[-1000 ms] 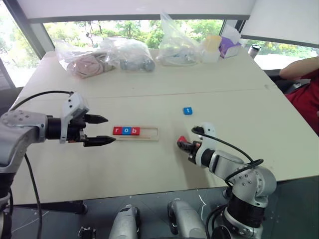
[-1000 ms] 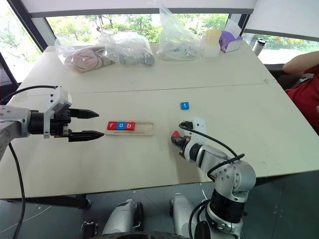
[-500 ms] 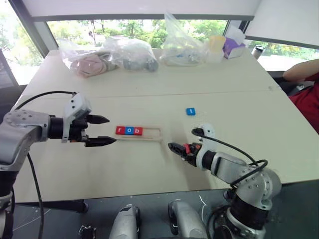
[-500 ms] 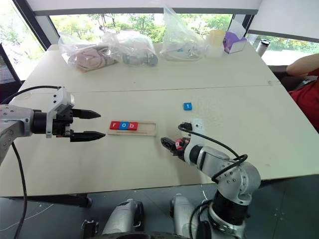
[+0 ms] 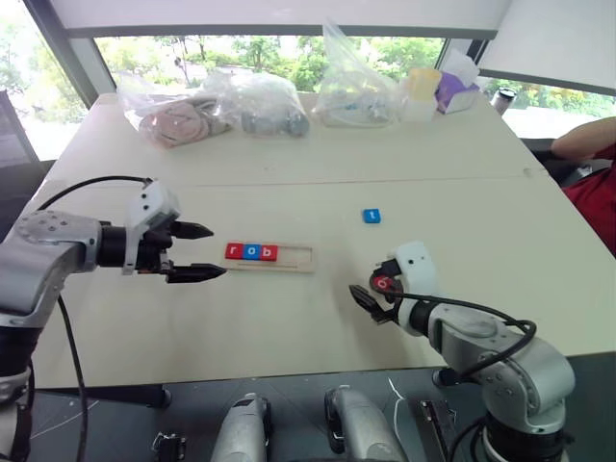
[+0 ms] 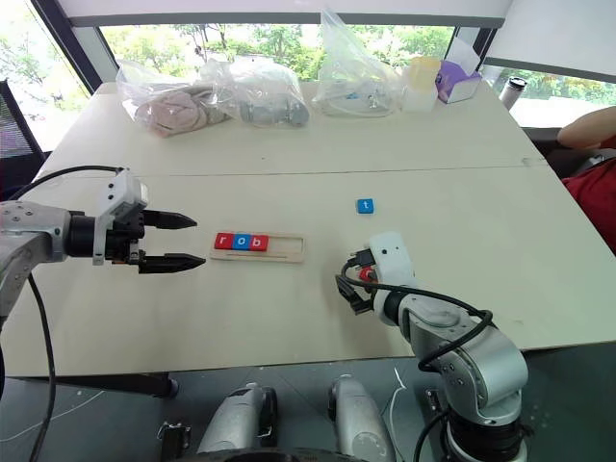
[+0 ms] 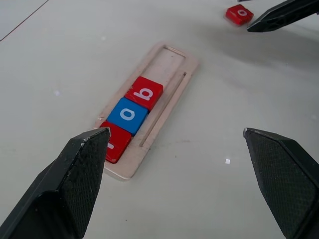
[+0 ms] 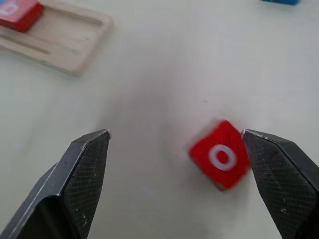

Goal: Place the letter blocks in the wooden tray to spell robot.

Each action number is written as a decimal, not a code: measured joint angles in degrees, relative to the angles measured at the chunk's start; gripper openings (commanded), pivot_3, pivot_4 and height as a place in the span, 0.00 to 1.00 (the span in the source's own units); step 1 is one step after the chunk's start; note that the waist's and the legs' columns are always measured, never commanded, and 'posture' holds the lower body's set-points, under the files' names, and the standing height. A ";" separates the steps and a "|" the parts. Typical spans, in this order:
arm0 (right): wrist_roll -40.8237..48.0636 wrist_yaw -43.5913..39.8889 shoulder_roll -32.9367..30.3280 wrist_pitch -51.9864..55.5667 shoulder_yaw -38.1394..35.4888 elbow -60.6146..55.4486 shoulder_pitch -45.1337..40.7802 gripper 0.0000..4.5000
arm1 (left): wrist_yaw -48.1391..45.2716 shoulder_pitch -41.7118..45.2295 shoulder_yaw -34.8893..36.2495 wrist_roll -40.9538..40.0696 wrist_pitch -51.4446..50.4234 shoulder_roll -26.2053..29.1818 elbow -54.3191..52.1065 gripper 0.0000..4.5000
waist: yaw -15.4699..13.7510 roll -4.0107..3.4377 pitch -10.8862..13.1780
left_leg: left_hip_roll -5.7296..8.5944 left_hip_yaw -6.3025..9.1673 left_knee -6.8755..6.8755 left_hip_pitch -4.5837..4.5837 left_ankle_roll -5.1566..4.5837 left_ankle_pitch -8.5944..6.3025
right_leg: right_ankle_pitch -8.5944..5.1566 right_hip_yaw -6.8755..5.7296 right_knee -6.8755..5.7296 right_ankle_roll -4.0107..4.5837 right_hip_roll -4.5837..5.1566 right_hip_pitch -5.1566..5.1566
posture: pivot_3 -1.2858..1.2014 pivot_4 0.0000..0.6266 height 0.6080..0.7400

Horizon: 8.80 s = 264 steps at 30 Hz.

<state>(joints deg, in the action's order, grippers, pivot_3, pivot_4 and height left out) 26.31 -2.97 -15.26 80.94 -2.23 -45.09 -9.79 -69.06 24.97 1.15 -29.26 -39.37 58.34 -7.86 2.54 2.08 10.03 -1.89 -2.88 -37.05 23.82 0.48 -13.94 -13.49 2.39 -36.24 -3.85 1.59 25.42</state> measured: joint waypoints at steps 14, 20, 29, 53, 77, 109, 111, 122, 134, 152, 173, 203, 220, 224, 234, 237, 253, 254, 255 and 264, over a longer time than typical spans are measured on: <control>-6.25 -25.30 -25.25 -33.22 4.88 15.29 6.76 0.96 | -0.74 1.10 -0.39 0.51 -0.05 -0.20 0.94 1.00 | -0.10 0.02 0.01 | 0.06 -0.05 -0.10 0.01 -0.01 0.00 | 0.04 0.04 0.01 -0.12 -0.15 -0.06 | 0.52 0.24 1.00; -5.99 -31.88 -23.31 -41.94 4.68 24.95 5.45 0.66 | -0.57 0.30 -0.32 0.49 -0.18 -0.20 0.53 1.00 | -0.04 0.02 0.01 | 0.04 -0.07 -0.11 -0.09 -0.01 0.00 | 0.05 0.08 -0.02 -0.12 -0.14 -0.10 | 0.52 0.24 1.00; -6.91 -34.06 -20.17 -43.24 6.23 28.59 2.23 0.25 | -0.40 -0.97 0.31 0.43 -0.52 0.43 -0.26 1.00 | -0.17 0.02 0.01 | 0.03 -0.06 -0.14 -0.13 -0.01 0.00 | 0.06 0.09 -0.05 -0.11 -0.09 -0.17 | 0.52 0.24 1.00; -16.55 6.53 11.77 -8.51 8.53 18.62 -8.59 0.99 | -0.62 -0.50 0.27 -0.48 -1.28 0.16 -1.82 1.00 | -0.21 0.06 -0.04 | 0.11 -0.09 -0.24 -0.32 0.05 0.03 | -0.09 0.14 -0.61 0.03 0.07 -0.11 | 0.52 0.24 1.00; -24.26 -66.91 -21.22 -84.13 23.30 72.99 -31.49 0.99 | -7.93 0.30 0.02 -2.96 -1.12 2.52 -5.62 1.00 | 0.95 0.08 0.18 | 0.08 -0.16 -0.19 -0.44 0.02 0.03 | -0.08 0.21 -0.82 -0.04 -0.24 -0.05 | 0.52 0.24 1.00; -36.38 -80.73 -7.73 -94.96 22.00 114.59 -54.11 0.25 | 2.68 -9.35 7.62 -8.89 -5.58 2.11 -13.49 1.00 | 1.44 0.16 0.12 | 0.03 -0.12 -0.12 -1.51 0.09 0.06 | -0.08 0.23 -0.85 0.08 -0.03 -1.06 | 0.52 0.24 1.00; -34.89 -80.00 -7.47 -88.80 19.87 110.87 -52.63 0.25 | 2.80 -9.05 7.53 -8.88 -5.42 2.09 -13.06 1.00 | 1.49 0.13 0.14 | 0.02 -0.14 -0.12 -1.46 0.09 0.06 | -0.08 0.25 -0.86 0.08 -0.02 -0.99 | 0.52 0.24 1.00; -31.73 -59.00 -1.56 -43.58 18.29 55.39 -34.98 0.25 | -2.27 -1.58 5.98 -0.19 3.53 7.56 6.27 1.00 | 1.30 0.06 0.18 | 0.02 -0.14 -0.14 -0.44 0.14 0.09 | -0.06 0.16 -1.08 0.05 -0.09 0.12 | 0.52 0.24 1.00; -33.82 -49.05 0.40 -41.64 25.04 55.26 -36.59 0.25 | -5.13 0.41 4.14 1.24 4.59 6.25 7.75 1.00 | 0.89 0.09 0.18 | 0.06 -0.22 -0.14 -0.32 0.14 0.09 | -0.07 0.17 -0.83 0.04 -0.03 0.09 | 0.52 0.24 1.00; -34.08 -50.30 0.99 -46.47 29.07 62.94 -40.37 0.79 | -3.04 -2.97 5.07 -0.26 2.14 4.71 2.58 1.00 | 1.34 0.09 0.18 | 0.04 -0.15 -0.13 -0.34 0.13 0.09 | -0.03 0.16 -0.87 -0.05 -0.07 0.08 | 0.52 0.24 1.00; -25.98 -41.05 2.78 -49.80 15.81 56.80 -38.85 0.99 | -2.41 -2.46 5.26 -1.47 0.82 2.65 2.52 1.00 | 1.27 0.10 0.17 | 0.05 -0.11 -0.11 -0.34 0.13 0.09 | 0.01 0.13 -0.86 -0.11 -0.03 0.05 | 0.52 0.24 1.00; -31.76 -40.73 2.78 -65.12 21.37 67.05 -33.41 0.99 | -0.68 -1.82 4.12 -2.44 -1.64 1.89 0.53 1.00 | 1.37 0.10 0.17 | 0.04 -0.11 -0.12 -0.41 0.13 0.09 | 0.01 0.16 -0.89 -0.11 -0.09 0.00 | 0.52 0.24 1.00; -31.88 -35.68 -2.72 -50.34 19.19 38.06 -18.97 0.99 | -1.12 -2.11 4.11 -2.43 -1.55 1.74 0.43 1.00 | 0.67 0.11 0.16 | 0.04 -0.13 -0.14 -0.41 0.13 0.09 | -0.07 0.16 -0.88 0.02 -0.09 0.02 | 0.52 0.24 1.00; -32.20 -34.29 -2.40 -48.94 20.80 36.12 -17.63 0.99 | -2.03 -0.94 4.06 -2.49 -1.62 1.75 0.39 1.00 | 0.55 0.11 0.16 | 0.05 -0.14 -0.18 -0.41 0.13 0.09 | -0.08 0.16 -0.88 0.02 -0.09 0.01 | 0.52 0.24 1.00; -33.01 -32.80 -2.07 -52.46 23.15 42.53 -18.64 0.99 | -2.92 0.16 3.50 -2.44 -1.72 1.77 0.35 1.00 | 0.03 0.11 0.16 | 0.06 -0.16 -0.20 -0.40 0.13 0.09 | -0.08 0.17 -0.86 0.02 -0.09 0.00 | 0.52 0.24 1.00; -33.16 -32.33 -1.22 -54.34 23.57 45.54 -19.97 0.99 | -2.76 0.11 3.50 -2.45 -1.84 1.77 0.32 1.00 | 0.09 0.11 0.16 | 0.05 -0.16 -0.19 -0.40 0.13 0.09 | -0.08 0.17 -0.86 0.02 -0.10 0.01 | 0.52 0.24 1.00; -33.72 -36.62 -7.52 -50.12 23.14 36.41 -19.61 0.99 | -1.84 -0.81 3.57 -2.49 -2.44 1.76 -0.16 1.00 | -0.14 0.11 0.16 | 0.07 -0.16 -0.22 -0.37 0.13 0.09 | -0.09 0.17 -0.84 0.00 -0.04 -0.01 | 0.52 0.24 1.00; -33.46 -37.41 -8.84 -49.55 22.97 34.66 -19.21 0.99 | -1.85 -0.80 3.57 -2.49 -2.39 1.76 -0.13 1.00 | -0.13 0.11 0.16 | 0.07 -0.15 -0.22 -0.38 0.13 0.09 | -0.09 0.17 -0.85 0.00 -0.05 -0.01 | 0.52 0.24 1.00; -33.29 -37.96 -9.67 -49.02 22.66 33.50 -18.95 0.99 | -1.85 -0.80 3.56 -2.48 -2.37 1.75 -0.07 1.00 | -0.05 0.11 0.16 | 0.06 -0.15 -0.22 -0.39 0.13 0.09 | -0.09 0.17 -0.85 0.00 -0.08 -0.01 | 0.52 0.24 1.00; -28.57 -25.24 -3.61 -40.58 4.34 40.41 -22.94 0.99 | -2.02 1.91 2.12 -2.50 -2.15 -0.01 0.22 1.00 | -0.02 0.12 0.15 | 0.06 -0.16 -0.24 -0.40 0.13 0.09 | -0.07 0.18 -0.89 0.02 -0.12 -0.02 | 0.52 0.24 1.00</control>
<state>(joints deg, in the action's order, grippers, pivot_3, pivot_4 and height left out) -2.26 -28.21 -18.87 40.36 2.11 -4.68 -32.74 -71.08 26.88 3.27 -31.76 -41.52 58.33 -7.64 2.52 2.20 10.18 -1.82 -3.04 -37.29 23.41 0.62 -13.85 -13.56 2.57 -37.13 -3.83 1.47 25.40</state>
